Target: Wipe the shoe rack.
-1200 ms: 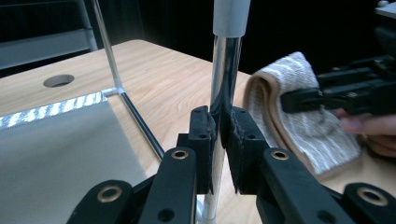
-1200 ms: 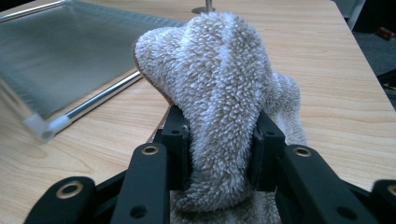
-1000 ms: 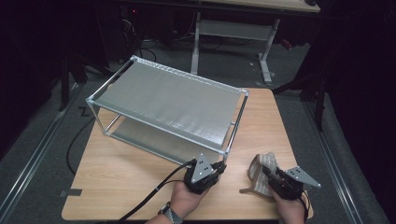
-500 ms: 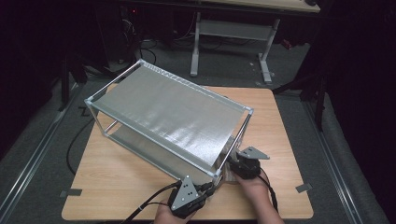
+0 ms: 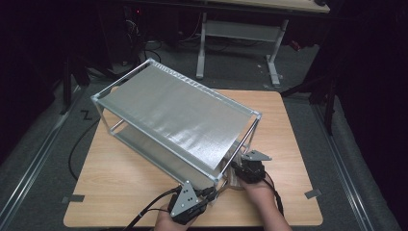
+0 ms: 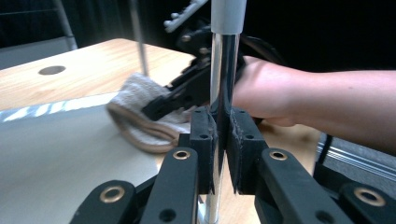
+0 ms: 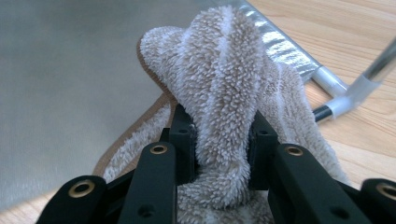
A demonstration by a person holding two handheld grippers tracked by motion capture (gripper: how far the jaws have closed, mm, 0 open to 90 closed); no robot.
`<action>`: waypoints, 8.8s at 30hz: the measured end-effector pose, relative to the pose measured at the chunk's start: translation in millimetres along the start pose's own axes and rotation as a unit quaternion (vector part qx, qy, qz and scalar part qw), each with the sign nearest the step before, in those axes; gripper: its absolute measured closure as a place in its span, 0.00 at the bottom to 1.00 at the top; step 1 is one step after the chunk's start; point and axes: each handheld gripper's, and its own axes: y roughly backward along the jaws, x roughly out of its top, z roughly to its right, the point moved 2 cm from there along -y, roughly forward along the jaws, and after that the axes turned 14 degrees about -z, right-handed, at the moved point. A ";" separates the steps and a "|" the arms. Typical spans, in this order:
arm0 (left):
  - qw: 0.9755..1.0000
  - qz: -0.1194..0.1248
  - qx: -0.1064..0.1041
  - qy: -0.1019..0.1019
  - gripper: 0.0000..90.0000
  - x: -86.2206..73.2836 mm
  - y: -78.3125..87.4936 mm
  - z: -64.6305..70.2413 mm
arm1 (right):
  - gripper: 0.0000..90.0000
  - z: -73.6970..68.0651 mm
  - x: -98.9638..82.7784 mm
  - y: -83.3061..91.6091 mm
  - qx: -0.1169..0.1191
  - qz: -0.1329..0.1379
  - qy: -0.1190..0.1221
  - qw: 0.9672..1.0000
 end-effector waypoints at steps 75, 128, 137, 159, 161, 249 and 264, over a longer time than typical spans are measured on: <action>0.999 0.021 0.042 0.025 0.89 -20.5 25.4 -27.0 | 0.66 -94.5 -20.0 14.5 0.088 0.037 0.113 0.989; 0.999 0.018 0.037 0.035 0.89 -20.8 27.0 -29.5 | 0.68 -86.7 -22.9 13.2 0.111 0.014 0.140 0.984; 0.999 0.020 0.033 0.036 0.89 -21.9 27.7 -29.9 | 0.68 -96.4 -26.4 15.7 0.114 0.010 0.143 0.983; 0.999 0.016 0.034 0.026 0.89 -27.4 37.1 -23.2 | 0.67 17.6 -25.2 9.4 -0.048 0.012 0.012 0.999; 0.999 0.017 0.033 0.027 0.89 -27.3 37.0 -23.2 | 0.66 15.4 -24.5 10.2 -0.053 0.009 0.014 0.998; 0.998 0.019 0.032 0.048 0.82 -34.7 14.9 -18.6 | 0.75 -60.9 31.1 157.9 0.041 0.332 0.113 0.935; 0.998 0.012 0.051 0.039 0.90 -26.5 2.3 -20.6 | 0.75 -81.2 29.8 134.4 0.060 0.302 0.142 0.941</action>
